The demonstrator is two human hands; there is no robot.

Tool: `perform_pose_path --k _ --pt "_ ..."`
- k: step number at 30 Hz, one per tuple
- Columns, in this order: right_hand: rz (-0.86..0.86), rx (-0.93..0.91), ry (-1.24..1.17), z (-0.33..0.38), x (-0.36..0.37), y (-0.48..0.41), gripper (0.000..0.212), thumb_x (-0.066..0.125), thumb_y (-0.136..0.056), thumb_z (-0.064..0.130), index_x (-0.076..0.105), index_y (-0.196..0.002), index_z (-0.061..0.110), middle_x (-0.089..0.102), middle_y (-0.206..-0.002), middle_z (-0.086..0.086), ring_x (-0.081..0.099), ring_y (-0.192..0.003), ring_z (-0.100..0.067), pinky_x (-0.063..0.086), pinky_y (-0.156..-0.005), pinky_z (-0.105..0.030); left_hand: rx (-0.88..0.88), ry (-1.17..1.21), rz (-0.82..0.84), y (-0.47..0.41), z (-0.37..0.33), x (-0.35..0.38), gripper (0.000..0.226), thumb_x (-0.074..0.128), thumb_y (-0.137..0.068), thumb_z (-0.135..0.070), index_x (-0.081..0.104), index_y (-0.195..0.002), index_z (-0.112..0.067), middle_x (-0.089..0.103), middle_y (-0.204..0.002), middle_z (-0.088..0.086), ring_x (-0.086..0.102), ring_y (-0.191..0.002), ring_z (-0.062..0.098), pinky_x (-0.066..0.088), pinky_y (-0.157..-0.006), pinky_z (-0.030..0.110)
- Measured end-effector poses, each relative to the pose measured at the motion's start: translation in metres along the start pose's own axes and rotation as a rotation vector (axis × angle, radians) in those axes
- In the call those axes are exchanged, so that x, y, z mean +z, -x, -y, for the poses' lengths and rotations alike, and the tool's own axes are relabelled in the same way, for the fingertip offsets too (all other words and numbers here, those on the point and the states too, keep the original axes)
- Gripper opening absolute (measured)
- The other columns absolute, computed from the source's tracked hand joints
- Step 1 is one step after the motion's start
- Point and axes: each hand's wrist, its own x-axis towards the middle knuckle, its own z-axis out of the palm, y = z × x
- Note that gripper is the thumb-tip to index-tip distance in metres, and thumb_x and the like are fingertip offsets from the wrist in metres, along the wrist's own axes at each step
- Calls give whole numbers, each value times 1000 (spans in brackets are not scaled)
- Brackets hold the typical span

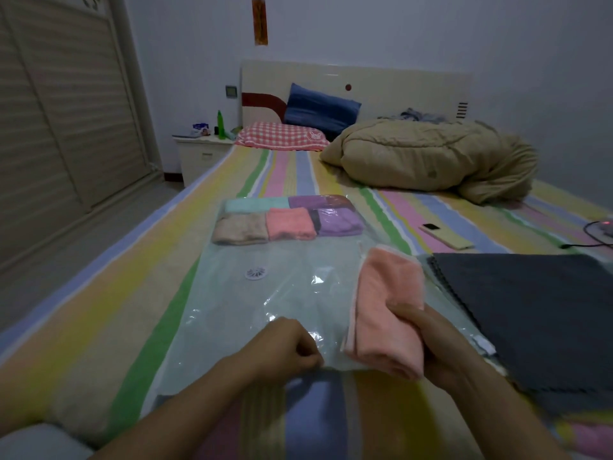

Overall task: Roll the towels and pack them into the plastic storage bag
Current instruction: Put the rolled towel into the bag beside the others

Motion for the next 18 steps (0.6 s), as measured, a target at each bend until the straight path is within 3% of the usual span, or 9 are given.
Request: perform_pose_path --k 3,6,10,15,18 --pt "141 30 33 -1 0 6 35 64 -81 15 60 -115 8 72 -103 -17 71 -87 -27 57 -64 -35 -163 162 -33 -2 5 -5 16 67 -73 -27 73 -72 -12 67 -62 3 51 -56 -1 47 -60 22" --pt "184 72 99 -7 -3 5 47 68 -73 17 60 -118 9 72 -103 -16 70 -90 -29 55 -72 -37 -290 353 -52 -2 5 -8 9 76 -74 -23 78 -73 -14 70 -64 -6 57 -61 -2 48 -63 20" --pt "242 143 232 -14 -11 8 52 79 -67 12 61 -116 10 72 -103 -15 70 -88 -26 55 -70 -34 -472 766 -129 3 -3 -18 14 77 -77 -11 76 -80 2 72 -76 14 65 -61 13 50 -54 21" --pt "404 211 668 -12 -10 17 33 77 -74 10 68 -106 15 74 -103 -4 69 -93 -13 56 -78 -26 -392 785 -315 -1 -19 -46 14 72 -82 -13 74 -83 1 73 -72 4 69 -71 11 57 -64 28" --pt "390 251 707 -5 11 16 21 73 -80 15 70 -100 11 75 -96 -6 70 -87 -16 56 -73 -26 -312 763 -312 -2 -32 -71 14 71 -84 -15 74 -83 -1 74 -80 7 71 -77 12 58 -70 29"
